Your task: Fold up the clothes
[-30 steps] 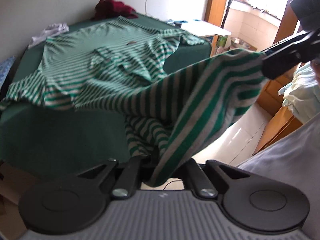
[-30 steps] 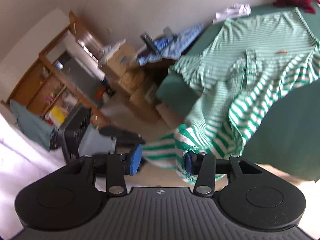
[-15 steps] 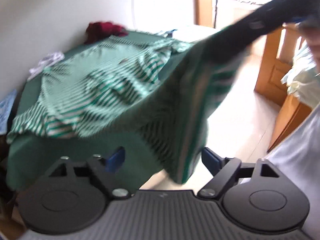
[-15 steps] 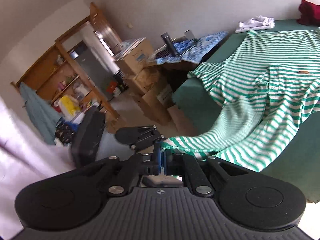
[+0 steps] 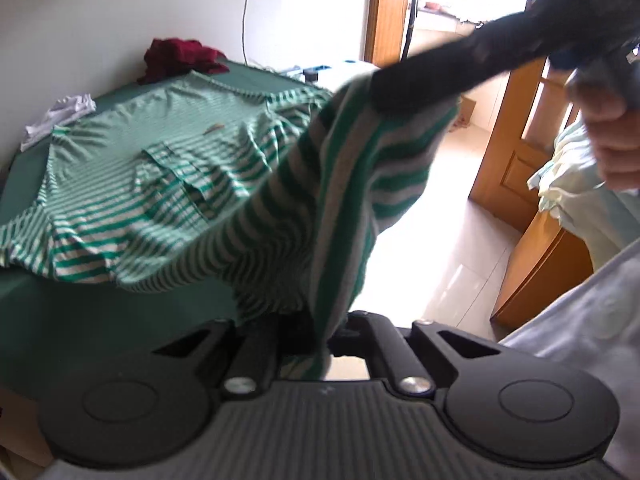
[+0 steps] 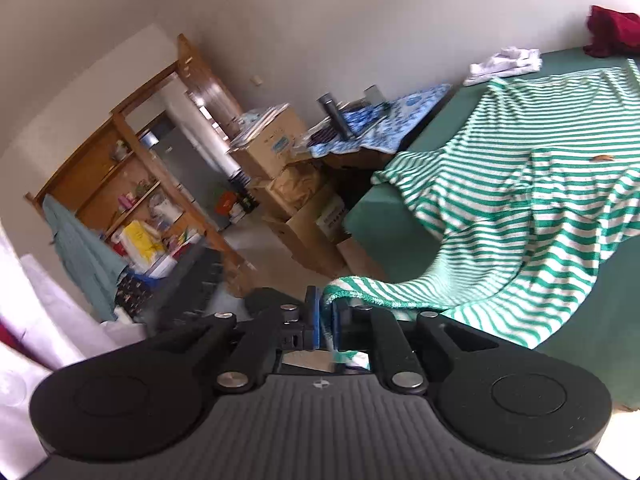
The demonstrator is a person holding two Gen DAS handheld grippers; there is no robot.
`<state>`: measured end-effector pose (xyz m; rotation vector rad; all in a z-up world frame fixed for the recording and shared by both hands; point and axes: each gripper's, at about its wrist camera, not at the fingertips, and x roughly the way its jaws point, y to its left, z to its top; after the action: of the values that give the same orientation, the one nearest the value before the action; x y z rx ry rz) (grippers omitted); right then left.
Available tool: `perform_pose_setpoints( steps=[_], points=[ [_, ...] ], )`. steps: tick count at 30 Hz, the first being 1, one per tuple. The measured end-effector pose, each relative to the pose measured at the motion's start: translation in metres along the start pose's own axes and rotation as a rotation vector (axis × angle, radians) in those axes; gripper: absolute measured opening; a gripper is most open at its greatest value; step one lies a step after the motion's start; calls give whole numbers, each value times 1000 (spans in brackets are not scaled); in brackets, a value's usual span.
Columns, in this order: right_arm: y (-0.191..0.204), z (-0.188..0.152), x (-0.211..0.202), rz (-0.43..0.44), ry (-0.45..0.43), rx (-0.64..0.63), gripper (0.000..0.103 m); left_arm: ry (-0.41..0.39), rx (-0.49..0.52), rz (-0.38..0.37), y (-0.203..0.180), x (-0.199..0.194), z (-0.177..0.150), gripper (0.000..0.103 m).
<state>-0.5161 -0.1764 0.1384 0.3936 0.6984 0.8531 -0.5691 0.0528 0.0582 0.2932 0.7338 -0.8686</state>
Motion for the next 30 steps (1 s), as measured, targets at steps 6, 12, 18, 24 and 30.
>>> perform_pose_setpoints(
  steps=[6,12,18,24,30],
  points=[
    [-1,11,-7,74,-97,-7,7,2,24,-28,-17,0,9,0],
    [10,22,-1,76,-105,-96,5,-5,57,13,-24,4,18,50],
    [9,23,3,101,-106,-100,5,-22,63,31,-29,11,23,27],
    [8,23,3,106,-126,-91,5,-46,56,34,-28,12,29,0],
    [3,28,1,108,-195,-62,5,-79,33,15,-21,5,37,0]
  ],
)
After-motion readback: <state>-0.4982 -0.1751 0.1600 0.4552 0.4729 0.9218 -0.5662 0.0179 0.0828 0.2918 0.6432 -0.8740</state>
